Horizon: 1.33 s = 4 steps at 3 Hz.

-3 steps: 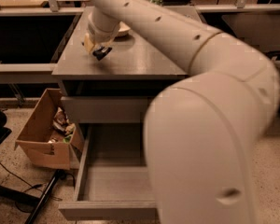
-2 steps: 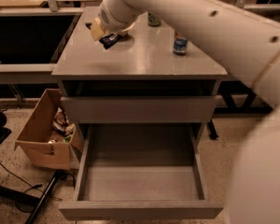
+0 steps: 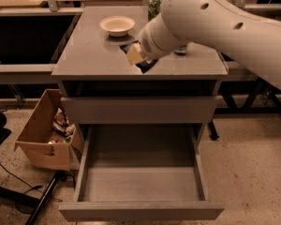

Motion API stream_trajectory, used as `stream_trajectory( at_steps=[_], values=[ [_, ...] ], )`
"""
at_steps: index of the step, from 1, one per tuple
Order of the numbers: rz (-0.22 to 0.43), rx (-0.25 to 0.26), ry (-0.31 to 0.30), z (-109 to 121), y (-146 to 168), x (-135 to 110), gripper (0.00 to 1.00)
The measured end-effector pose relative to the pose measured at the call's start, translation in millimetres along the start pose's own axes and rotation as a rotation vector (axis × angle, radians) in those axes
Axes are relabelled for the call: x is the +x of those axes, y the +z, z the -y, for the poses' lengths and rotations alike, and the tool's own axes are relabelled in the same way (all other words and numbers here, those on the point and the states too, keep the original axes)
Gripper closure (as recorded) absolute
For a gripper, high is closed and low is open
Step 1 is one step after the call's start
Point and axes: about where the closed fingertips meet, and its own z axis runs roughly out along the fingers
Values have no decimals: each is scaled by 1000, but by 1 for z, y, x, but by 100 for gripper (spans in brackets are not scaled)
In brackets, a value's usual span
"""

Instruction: Place rxbar blueberry into middle drawer

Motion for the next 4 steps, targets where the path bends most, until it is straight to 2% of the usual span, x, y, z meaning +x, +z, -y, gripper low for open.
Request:
stream_trajectory(
  at_steps=[1,2,3,4],
  values=[
    [-155,-2,62,18,20,98,100],
    [-203,-34,135,23,43,181,100],
    [-139,-52,225,34,84,231,100],
    [-142,-53,224,34,84,231,100]
  ],
)
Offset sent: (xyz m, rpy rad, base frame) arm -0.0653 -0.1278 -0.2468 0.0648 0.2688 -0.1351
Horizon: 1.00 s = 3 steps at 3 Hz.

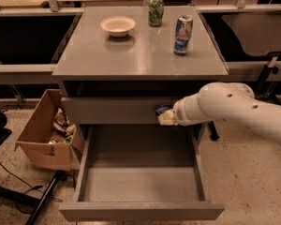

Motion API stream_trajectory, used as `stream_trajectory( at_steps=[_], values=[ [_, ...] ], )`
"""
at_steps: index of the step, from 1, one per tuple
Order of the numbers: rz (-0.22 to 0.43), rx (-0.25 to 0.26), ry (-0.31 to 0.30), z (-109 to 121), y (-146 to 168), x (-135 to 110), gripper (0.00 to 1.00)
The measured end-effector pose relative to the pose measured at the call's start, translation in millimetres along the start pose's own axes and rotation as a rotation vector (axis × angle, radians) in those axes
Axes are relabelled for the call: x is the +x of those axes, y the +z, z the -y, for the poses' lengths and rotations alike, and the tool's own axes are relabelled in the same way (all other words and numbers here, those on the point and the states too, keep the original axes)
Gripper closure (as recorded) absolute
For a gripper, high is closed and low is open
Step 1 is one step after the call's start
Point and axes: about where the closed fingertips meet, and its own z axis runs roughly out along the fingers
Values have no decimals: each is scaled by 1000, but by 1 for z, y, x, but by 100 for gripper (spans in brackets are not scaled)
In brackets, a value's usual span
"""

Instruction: Place rxbar blueberry into middle drawer

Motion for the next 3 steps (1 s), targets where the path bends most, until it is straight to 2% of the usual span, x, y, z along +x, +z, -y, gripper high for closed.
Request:
stream_trajectory(
  at_steps=[1,2,3],
  values=[
    [-54,-52,13,-6,33,23,100],
    [-88,-190,46,-13,104,99,100],
    [-80,-260,92,-3,144,152,100]
  ],
)
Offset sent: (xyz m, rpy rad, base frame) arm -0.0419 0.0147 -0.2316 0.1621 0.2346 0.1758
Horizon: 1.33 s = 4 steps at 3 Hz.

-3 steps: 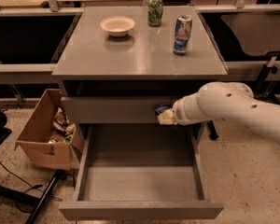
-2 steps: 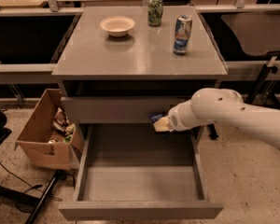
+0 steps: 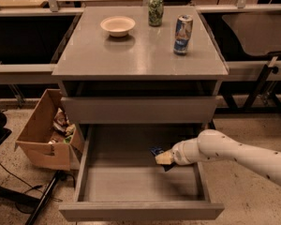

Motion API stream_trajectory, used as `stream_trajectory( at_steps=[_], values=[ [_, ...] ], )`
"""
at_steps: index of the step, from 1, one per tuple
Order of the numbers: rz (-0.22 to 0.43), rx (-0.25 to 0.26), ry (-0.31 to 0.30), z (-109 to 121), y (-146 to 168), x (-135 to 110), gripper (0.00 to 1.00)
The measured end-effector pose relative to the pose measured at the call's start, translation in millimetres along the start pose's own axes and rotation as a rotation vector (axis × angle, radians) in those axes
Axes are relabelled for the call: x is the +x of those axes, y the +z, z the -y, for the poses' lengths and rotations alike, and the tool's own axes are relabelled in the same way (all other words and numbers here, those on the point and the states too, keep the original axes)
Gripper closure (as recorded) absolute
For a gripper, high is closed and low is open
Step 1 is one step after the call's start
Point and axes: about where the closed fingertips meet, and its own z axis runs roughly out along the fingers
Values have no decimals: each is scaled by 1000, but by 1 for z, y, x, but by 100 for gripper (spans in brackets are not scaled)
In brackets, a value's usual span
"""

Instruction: Place rxbar blueberry into middle drawer

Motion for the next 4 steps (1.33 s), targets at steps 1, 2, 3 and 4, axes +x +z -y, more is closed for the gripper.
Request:
stream_trajectory(
  at_steps=[1,2,3,4],
  values=[
    [27,-76,81,30,32,47,100],
    [32,-116,102,37,43,65,100],
    [31,-119,103,37,44,67,74],
    [31,-119,103,37,44,67,51]
  ],
)
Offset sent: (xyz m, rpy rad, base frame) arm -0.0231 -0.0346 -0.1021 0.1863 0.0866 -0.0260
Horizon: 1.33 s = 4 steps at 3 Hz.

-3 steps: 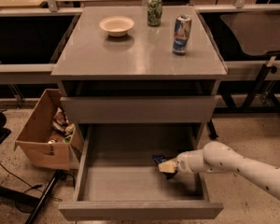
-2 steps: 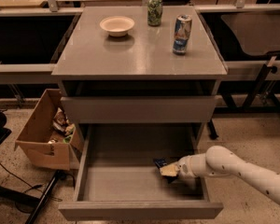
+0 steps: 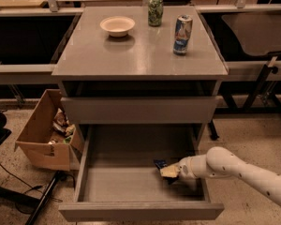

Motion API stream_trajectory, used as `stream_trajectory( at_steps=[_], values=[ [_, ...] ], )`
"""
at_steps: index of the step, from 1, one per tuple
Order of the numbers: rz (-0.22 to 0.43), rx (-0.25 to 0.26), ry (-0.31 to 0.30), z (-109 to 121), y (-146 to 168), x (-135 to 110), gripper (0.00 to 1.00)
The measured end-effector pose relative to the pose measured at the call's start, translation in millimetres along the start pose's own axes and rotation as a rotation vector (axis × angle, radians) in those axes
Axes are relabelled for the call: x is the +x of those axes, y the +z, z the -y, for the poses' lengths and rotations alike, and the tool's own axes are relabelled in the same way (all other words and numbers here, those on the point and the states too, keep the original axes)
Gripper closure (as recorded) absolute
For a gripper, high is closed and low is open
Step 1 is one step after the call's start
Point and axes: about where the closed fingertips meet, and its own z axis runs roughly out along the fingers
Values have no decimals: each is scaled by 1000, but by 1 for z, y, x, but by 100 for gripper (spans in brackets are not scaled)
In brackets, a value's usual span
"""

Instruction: Place rxbar blueberry into middle drawer

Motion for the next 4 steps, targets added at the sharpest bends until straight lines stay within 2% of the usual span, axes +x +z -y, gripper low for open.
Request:
stream_trajectory(
  at_steps=[1,2,3,4],
  values=[
    [0,0,0,0,0,0,20],
    [0,0,0,0,0,0,0],
    [34,-76,-5,-12,-12,1,0],
    [81,-168,-83,-44,-71,13,0]
  ],
)
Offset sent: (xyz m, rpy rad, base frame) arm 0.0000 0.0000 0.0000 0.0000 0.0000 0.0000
